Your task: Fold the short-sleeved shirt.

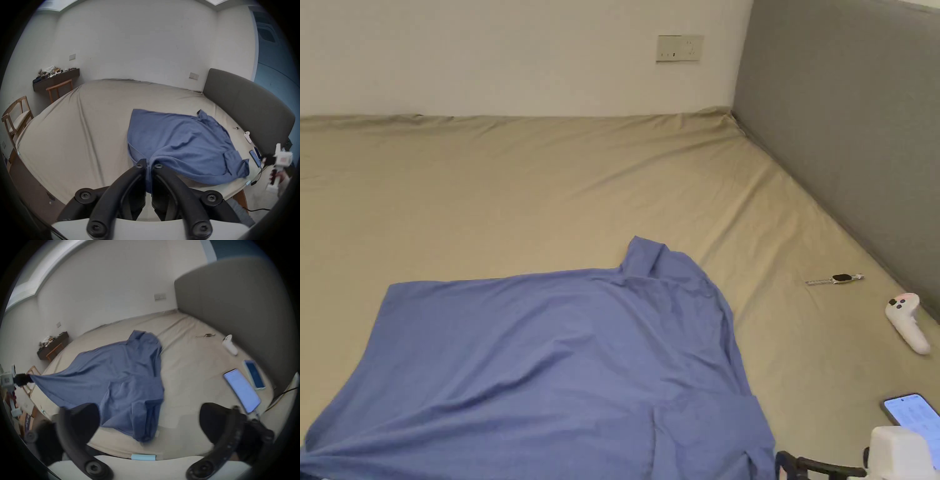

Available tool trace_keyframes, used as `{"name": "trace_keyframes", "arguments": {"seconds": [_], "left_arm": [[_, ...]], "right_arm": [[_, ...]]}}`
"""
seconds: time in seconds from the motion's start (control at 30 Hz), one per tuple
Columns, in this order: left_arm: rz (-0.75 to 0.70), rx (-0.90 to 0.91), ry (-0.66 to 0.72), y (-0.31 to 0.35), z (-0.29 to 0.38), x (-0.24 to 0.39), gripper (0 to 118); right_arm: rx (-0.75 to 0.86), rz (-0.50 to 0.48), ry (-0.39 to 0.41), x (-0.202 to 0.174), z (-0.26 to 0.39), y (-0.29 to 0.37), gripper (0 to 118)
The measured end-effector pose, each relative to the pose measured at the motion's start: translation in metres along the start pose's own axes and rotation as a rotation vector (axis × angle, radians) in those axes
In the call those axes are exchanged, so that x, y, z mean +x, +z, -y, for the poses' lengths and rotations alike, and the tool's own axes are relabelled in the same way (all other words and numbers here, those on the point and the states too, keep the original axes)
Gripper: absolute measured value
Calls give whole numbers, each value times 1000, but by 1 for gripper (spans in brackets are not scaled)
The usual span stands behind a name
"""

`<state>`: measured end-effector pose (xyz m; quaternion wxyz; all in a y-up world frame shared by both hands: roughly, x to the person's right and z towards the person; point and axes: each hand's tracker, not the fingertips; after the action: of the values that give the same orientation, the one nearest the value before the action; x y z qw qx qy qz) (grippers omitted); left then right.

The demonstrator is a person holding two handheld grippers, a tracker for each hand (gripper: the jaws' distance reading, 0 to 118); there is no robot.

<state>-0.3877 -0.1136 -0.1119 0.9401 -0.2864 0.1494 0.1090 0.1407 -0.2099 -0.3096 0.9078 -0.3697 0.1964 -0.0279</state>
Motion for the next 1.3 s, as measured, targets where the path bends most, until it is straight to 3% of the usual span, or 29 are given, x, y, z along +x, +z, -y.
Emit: {"name": "trace_keyframes", "arguments": {"seconds": [0.13,0.17,0.3,0.33,0.5,0.57,0.67,0.77,0.87,0.97,1.03,1.13,1.3], "left_arm": [[2,17,-6,1,-10,11,4],[-8,20,-13,-1,-8,14,4],[-31,-28,-8,-13,0,12,4],[-31,-41,9,-14,3,12,4],[-48,-60,65,-4,10,2,4],[-57,-56,70,2,3,-2,4],[-52,-53,70,-6,-28,-2,4],[-8,-68,88,-58,-73,-9,4],[-36,-148,53,-145,-105,-17,4],[-89,-233,-7,-232,-116,-25,4],[-102,-293,2,-273,-116,-28,4],[-108,-373,15,-314,-100,-30,4],[-113,-433,2,-352,-75,-36,4]], "right_arm": [[-47,2,75,-2,25,-41,108],[-23,-33,82,-9,31,-31,97],[-135,-46,93,-8,40,-57,30],[-139,-34,81,-6,42,-60,6],[-29,-36,63,-13,35,-22,5],[28,-56,20,-14,16,1,5],[107,-57,35,-15,-38,10,5],[96,-52,21,-8,-106,-30,5],[14,-21,79,-4,-161,-105,5],[-62,19,37,-7,-193,-173,5],[-134,67,15,-9,-201,-209,5],[-219,146,84,-16,-190,-248,5],[-269,176,117,-24,-169,-278,5]]}}
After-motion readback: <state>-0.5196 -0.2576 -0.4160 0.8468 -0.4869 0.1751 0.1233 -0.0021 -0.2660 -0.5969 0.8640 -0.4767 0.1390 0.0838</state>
